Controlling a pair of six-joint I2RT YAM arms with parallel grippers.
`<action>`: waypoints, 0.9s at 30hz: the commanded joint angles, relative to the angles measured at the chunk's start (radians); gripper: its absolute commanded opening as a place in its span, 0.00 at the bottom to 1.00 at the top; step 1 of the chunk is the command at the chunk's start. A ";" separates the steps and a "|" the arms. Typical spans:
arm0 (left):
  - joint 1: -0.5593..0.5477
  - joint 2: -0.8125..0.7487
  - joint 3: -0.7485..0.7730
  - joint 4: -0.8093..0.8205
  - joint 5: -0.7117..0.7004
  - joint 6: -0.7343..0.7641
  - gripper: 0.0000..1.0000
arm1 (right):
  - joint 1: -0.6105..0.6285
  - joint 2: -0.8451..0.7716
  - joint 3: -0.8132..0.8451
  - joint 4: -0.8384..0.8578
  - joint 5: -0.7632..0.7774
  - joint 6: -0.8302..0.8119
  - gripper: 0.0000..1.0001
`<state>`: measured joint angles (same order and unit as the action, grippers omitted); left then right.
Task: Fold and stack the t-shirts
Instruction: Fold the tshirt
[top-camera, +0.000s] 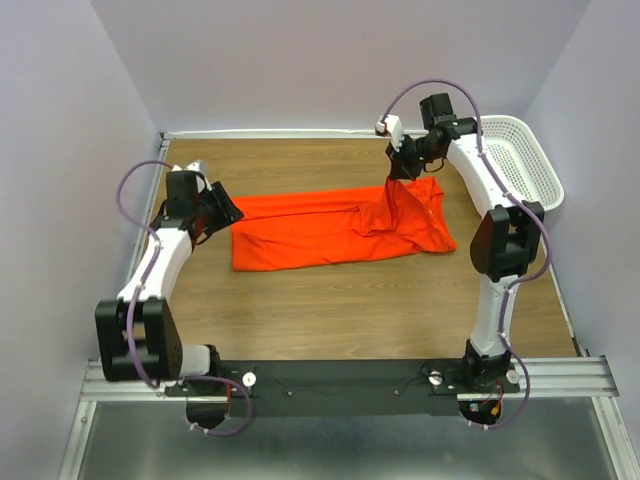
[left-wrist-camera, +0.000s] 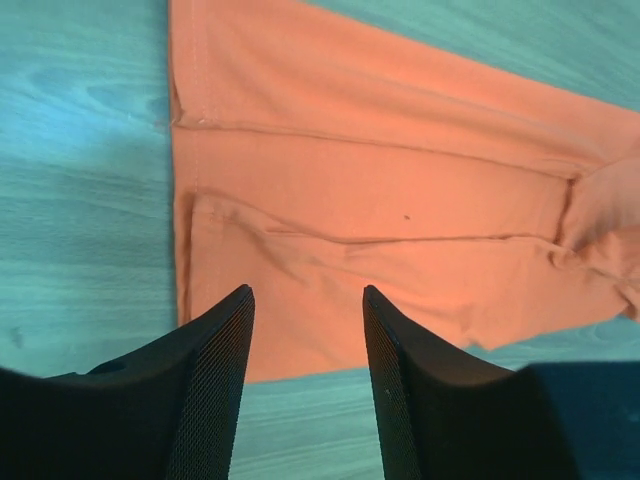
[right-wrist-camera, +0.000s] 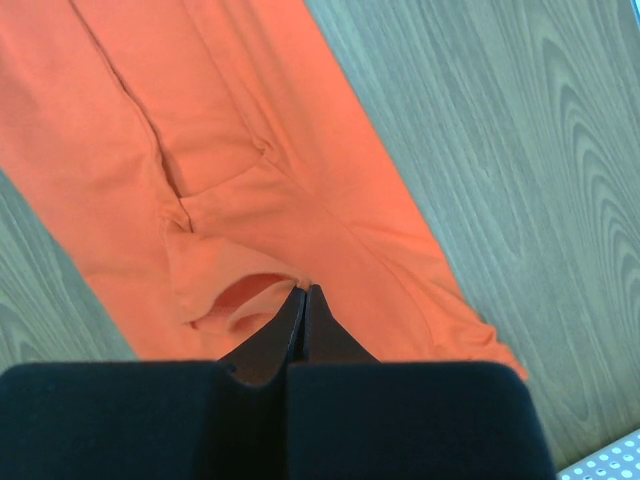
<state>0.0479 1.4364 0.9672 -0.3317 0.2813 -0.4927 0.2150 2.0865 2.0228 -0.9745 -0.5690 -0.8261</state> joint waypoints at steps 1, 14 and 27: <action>0.007 -0.254 -0.064 0.103 -0.056 0.075 0.58 | 0.017 0.047 0.040 -0.012 0.015 0.016 0.01; 0.006 -0.543 -0.222 0.121 -0.120 0.166 0.63 | 0.050 0.132 0.145 -0.012 0.050 0.056 0.01; 0.006 -0.580 -0.243 0.151 -0.067 0.177 0.63 | 0.066 0.150 0.159 -0.012 0.115 0.073 0.01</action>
<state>0.0513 0.8780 0.7376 -0.2096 0.2028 -0.3359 0.2714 2.2200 2.1586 -0.9813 -0.4934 -0.7696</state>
